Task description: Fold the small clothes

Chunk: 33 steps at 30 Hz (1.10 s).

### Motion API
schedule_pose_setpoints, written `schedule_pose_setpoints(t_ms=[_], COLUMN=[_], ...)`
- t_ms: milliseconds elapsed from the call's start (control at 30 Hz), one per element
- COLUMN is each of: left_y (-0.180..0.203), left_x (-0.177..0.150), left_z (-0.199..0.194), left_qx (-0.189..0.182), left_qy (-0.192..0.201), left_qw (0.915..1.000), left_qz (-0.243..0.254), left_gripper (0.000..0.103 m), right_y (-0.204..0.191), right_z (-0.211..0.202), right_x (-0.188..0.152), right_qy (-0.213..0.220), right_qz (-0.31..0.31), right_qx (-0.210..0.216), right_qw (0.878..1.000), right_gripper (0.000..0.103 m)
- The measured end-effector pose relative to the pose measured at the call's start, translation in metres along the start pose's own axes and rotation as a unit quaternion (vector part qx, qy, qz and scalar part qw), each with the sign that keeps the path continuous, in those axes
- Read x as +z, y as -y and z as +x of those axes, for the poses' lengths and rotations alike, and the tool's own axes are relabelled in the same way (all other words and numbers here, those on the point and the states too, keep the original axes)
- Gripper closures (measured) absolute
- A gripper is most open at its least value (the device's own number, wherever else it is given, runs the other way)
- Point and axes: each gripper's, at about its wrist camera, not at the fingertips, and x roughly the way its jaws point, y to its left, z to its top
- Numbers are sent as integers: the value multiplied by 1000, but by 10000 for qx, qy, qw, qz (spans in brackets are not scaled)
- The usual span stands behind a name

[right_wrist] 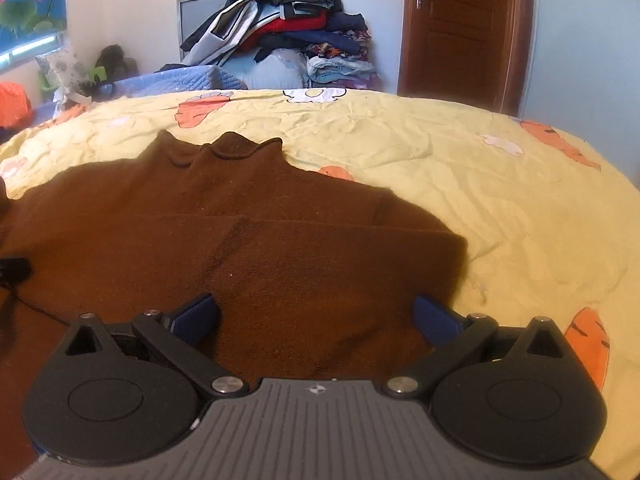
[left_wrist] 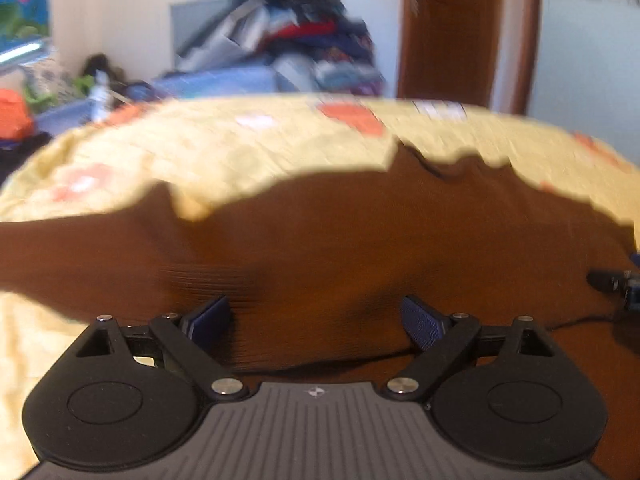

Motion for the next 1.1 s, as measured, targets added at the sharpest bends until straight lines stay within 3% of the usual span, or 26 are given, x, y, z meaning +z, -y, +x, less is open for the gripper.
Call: schedule_pose_setpoints(t_ms=[67, 133, 200, 267, 400, 433, 467, 500, 633, 700, 867, 900, 933, 1033, 1100], left_y=[-35, -84, -147, -217, -332, -350, -363, -370, -387, -389, -392, -392, -391, -376, -354], left_x=[-1, -2, -3, -10, -33, -37, -39, -37, -28, -24, -20, -18, -17, -5, 11], left_z=[-25, -41, -45, -43, -32, -27, -22, -18, -5, 6, 16, 19, 19, 9, -9], left_qx=[-8, 132, 372, 540, 294, 155, 71, 85, 233, 249, 320, 383, 470, 874, 944], left_qy=[427, 655, 665, 604, 788, 815, 839, 891, 1109, 1073, 819, 759, 702, 657, 898], left_qw=[9977, 9900, 9724, 9376, 8439, 8277, 8170, 8116, 8078, 8083, 8176, 8210, 8258, 8465, 8658], left_qz=[-525, -1239, -2205, -3381, -5299, -5551, -5705, -5773, -5784, -5784, -5691, -5646, -5577, -5211, -4832], left_gripper=[9, 8, 8, 8, 9, 9, 9, 9, 17, 26, 74, 82, 95, 98, 99], right_y=[0, 0, 2, 2, 2, 2, 1, 1, 1, 1, 1, 1, 1, 2, 2], right_z=[-1, -2, -2, -2, -2, -2, -2, -2, -2, -2, -2, -2, -2, -2, -2], right_x=[0, 0, 0, -1, -1, -1, -1, -1, -1, -1, -2, -2, -2, -2, -1], right_qy=[18, 41, 54, 57, 64, 68, 71, 72, 73, 72, 74, 75, 75, 76, 80], right_qz=[20, 13, 24, 25, 27, 28, 28, 27, 30, 26, 27, 26, 27, 29, 35], right_qx=[11, -1, 3, 7, -4, -9, -15, -20, -20, -19, -17, -18, -18, -15, -13], right_qw=[10000, 10000, 10000, 10000, 10000, 10000, 10000, 10000, 10000, 10000, 10000, 10000, 10000, 10000, 10000], right_gripper=[0, 0, 0, 0, 0, 0, 0, 0, 0, 0, 0, 0, 0, 0, 0])
